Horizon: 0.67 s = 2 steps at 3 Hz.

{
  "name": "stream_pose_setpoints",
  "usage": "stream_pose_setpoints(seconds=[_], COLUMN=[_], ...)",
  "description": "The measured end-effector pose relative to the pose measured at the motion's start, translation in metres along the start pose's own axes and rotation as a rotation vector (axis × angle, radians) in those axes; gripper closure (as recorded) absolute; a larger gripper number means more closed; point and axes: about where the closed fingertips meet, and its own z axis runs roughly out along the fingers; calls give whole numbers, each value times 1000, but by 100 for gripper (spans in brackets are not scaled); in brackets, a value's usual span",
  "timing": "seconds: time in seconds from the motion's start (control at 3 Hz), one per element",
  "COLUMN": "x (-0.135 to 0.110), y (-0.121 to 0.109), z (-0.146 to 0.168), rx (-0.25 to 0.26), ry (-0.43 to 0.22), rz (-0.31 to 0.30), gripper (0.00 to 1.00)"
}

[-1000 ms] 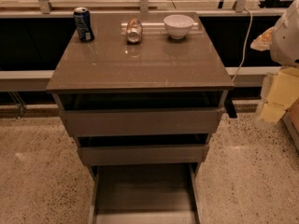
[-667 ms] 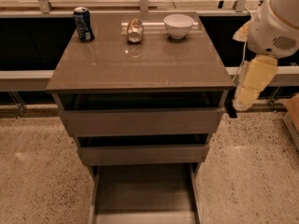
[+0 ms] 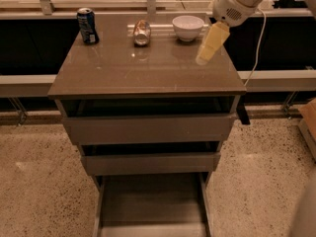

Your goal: Place orange can into bottom drawer

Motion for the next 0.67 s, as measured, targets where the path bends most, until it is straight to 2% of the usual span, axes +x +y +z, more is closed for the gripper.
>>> stream_pose_setpoints(seconds=[0.33,0.67], x=[-40,-91], y=[-43,-78], z=[39,86], rx=[24,23], ry=[-108,-231], rz=[61,200], gripper=[0,0])
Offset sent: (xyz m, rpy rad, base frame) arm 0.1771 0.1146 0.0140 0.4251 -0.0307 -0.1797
